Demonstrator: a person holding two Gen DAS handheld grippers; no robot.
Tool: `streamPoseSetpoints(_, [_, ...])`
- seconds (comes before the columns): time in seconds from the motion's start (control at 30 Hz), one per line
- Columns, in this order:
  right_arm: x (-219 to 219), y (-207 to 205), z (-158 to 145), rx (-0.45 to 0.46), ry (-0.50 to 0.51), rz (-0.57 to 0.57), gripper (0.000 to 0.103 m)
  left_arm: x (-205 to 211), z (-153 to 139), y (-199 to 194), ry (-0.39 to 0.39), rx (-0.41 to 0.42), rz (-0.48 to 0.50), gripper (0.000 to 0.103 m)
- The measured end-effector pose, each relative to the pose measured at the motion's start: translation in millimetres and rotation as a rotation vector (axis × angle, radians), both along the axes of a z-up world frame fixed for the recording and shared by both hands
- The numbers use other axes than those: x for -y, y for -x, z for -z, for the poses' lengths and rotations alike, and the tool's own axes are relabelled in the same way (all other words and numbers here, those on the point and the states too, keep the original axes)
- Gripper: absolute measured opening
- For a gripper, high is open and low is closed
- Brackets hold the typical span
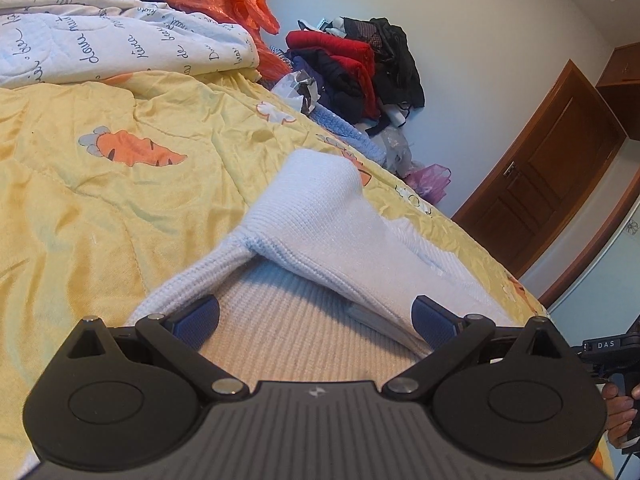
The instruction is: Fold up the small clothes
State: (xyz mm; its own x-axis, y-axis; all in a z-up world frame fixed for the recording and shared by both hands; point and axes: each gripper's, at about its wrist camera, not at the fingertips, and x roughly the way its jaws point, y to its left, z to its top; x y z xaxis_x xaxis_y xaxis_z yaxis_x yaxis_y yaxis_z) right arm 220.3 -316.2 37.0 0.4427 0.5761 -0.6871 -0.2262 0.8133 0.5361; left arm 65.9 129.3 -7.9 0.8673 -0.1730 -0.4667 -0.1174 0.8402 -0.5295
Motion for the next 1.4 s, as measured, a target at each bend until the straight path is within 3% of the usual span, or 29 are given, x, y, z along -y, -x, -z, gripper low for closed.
streamPoseSetpoints(0.3, [12,8,21,-0.034,-0.012,0.042,0.012,24,-5,-2,-0.129,-0.015,0.081,0.103])
streamPoseSetpoints(0.33, [13,7,22,-0.037,-0.018,0.045,0.013,26,-6,-2,-0.139,-0.015,0.089,0.103])
streamPoseSetpoints(0.37, [14,7,23,-0.043,-0.022,0.048,0.023,28,-6,-3,-0.149,-0.017,0.094,0.103])
streamPoseSetpoints(0.47, [18,5,28,-0.064,-0.055,0.068,0.022,30,-6,-3,-0.165,-0.020,0.101,0.103])
streamPoseSetpoints(0.57, [19,7,29,-0.050,-0.058,0.076,0.014,29,-6,-3,-0.160,-0.023,0.098,0.103])
streamPoseSetpoints(0.73, [15,11,6,0.060,-0.059,0.062,0.011,31,-6,-3,-0.163,-0.028,0.092,0.103])
streamPoseSetpoints(0.83, [18,3,17,0.022,0.010,0.095,0.008,31,-6,-4,-0.163,-0.029,0.091,0.103])
streamPoseSetpoints(1.0, [29,7,30,0.000,-0.066,0.147,0.007,35,-11,-1,-0.203,-0.028,0.094,0.103])
streamPoseSetpoints(1.1, [29,13,29,0.012,-0.083,0.150,0.020,47,-36,8,-0.271,0.028,0.188,0.103])
streamPoseSetpoints(1.13, [30,14,26,0.017,-0.095,0.155,0.035,49,-46,10,-0.290,0.062,0.209,0.103])
streamPoseSetpoints(1.17, [31,15,23,0.030,-0.114,0.154,0.041,50,-57,10,-0.317,0.105,0.215,0.103])
streamPoseSetpoints(1.2, [33,15,20,0.047,-0.125,0.157,0.046,49,-66,8,-0.351,0.146,0.208,0.103])
streamPoseSetpoints(1.27, [36,9,16,0.051,-0.140,0.163,0.046,41,-78,-10,-0.402,0.179,0.174,0.103])
streamPoseSetpoints(1.3, [36,6,16,0.048,-0.141,0.166,0.046,35,-78,-23,-0.419,0.163,0.154,0.103])
streamPoseSetpoints(1.4, [31,-7,21,0.033,-0.109,0.166,0.046,12,-70,-83,-0.445,-0.018,0.112,0.103])
